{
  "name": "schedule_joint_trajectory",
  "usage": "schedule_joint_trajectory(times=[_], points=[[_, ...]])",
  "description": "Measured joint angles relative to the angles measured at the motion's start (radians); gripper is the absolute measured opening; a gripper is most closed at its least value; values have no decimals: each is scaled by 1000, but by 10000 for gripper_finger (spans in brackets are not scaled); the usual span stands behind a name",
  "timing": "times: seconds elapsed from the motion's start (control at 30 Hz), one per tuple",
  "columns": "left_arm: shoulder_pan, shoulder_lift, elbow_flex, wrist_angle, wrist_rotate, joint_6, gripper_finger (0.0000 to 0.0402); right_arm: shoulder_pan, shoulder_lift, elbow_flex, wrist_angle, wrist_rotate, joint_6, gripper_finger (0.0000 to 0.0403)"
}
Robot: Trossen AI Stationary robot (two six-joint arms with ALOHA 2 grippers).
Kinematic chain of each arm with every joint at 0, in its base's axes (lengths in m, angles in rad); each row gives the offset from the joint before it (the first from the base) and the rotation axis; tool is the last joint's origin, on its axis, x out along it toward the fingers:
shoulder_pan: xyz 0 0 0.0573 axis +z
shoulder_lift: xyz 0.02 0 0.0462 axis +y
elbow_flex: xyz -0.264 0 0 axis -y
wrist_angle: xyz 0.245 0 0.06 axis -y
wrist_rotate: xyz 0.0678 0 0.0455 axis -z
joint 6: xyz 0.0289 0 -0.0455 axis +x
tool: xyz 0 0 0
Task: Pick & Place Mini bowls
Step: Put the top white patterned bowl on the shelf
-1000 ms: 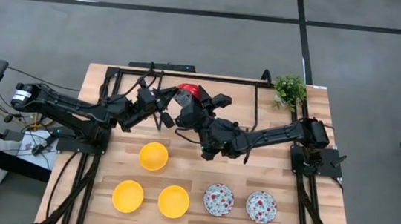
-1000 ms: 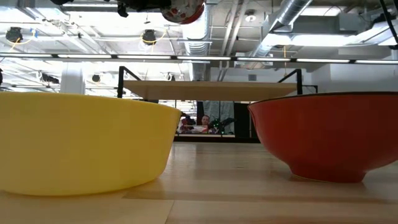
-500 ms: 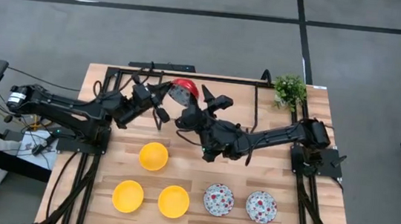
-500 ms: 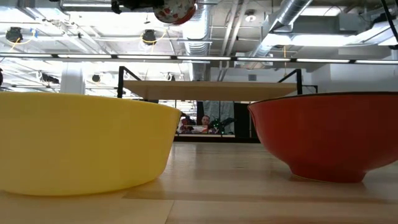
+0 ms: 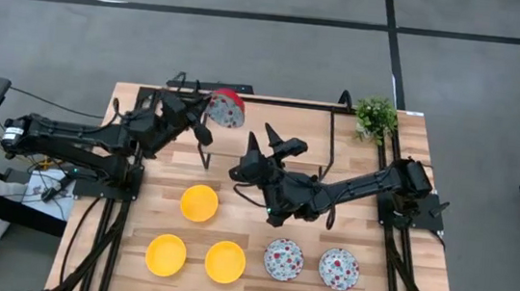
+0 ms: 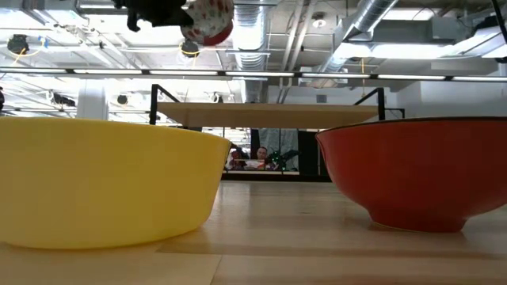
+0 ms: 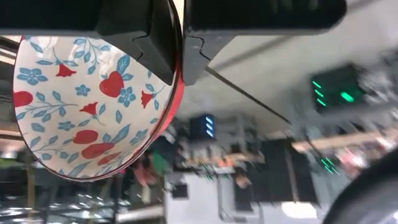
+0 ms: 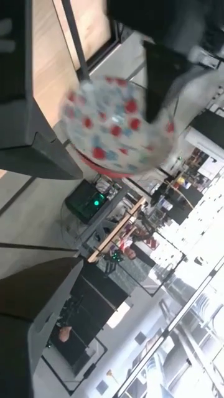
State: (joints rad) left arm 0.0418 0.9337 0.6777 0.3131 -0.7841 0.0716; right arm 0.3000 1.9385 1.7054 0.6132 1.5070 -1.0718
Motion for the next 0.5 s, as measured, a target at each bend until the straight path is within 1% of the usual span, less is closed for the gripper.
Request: schedule_joint_trajectory(times=[0.13,0.23,0.37,0.5], points=[[1,0,0,-84,68,-184,7,-24,-7,-35,-7,-2,7,195],[1,0,11,-146,125,-271,7,-41,-43,-71,-8,0,33,191],[4,0,94,-304,202,-363,7,-57,-140,-155,-7,15,91,186],[41,7,202,-469,271,-436,7,-63,-267,-275,-8,16,144,184]])
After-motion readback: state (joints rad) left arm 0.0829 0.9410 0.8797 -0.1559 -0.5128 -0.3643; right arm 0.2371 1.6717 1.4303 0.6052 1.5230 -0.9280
